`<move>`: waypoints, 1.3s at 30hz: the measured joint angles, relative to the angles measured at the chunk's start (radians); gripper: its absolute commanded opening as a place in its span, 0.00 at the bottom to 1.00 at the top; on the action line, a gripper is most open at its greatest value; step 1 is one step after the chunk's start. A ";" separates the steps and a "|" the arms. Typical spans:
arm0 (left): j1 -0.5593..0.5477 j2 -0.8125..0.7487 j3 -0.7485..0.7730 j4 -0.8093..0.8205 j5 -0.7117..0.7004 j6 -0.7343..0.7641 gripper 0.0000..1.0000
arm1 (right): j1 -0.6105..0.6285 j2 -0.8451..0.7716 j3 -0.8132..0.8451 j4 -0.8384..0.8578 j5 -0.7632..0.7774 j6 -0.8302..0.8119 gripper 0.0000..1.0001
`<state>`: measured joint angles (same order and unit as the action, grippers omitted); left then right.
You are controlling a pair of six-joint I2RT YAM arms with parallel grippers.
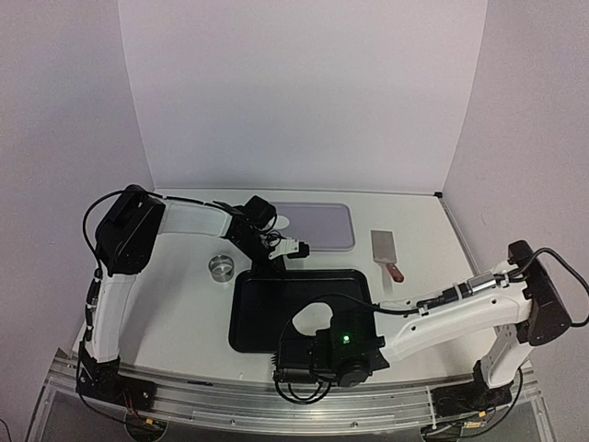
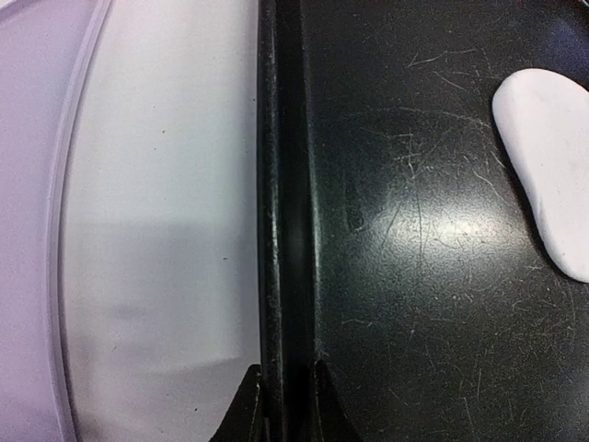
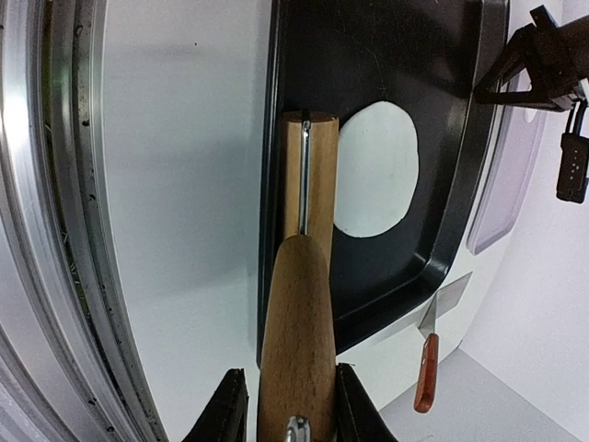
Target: Roll out the dumpling wrappers from the dough
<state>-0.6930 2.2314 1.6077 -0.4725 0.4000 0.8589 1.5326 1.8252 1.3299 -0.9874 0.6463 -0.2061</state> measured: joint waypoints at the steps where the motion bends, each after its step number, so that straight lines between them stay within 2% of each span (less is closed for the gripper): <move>1: 0.000 0.000 0.000 0.000 0.000 0.000 0.00 | -0.004 -0.003 0.002 -0.008 -0.007 0.004 0.00; 9: 0.007 0.002 0.000 0.001 -0.001 0.000 0.00 | -0.130 -0.035 0.166 -0.096 -0.054 -0.054 0.00; 15: 0.009 0.002 0.000 0.001 -0.002 0.000 0.00 | -0.230 -0.050 0.218 -0.009 -0.049 -0.187 0.00; 21: 0.009 0.002 0.000 0.001 -0.002 0.000 0.00 | -0.299 0.027 0.159 0.116 -0.049 -0.264 0.00; 24: 0.009 0.002 0.000 0.002 -0.002 0.000 0.00 | -0.299 0.076 0.116 0.173 -0.023 -0.258 0.00; 28: 0.009 0.004 0.004 0.001 -0.002 0.001 0.00 | -0.265 0.046 0.039 0.230 0.023 -0.220 0.00; 34: 0.009 0.009 0.010 -0.001 0.001 0.005 0.00 | -0.176 -0.001 -0.017 0.183 0.036 -0.127 0.00; 39: 0.009 0.012 0.017 -0.007 0.001 0.006 0.00 | -0.183 0.004 -0.006 0.170 0.030 -0.111 0.00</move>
<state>-0.6842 2.2438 1.6244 -0.4791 0.4007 0.8654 1.3492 1.8293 1.3234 -0.8172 0.6758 -0.3168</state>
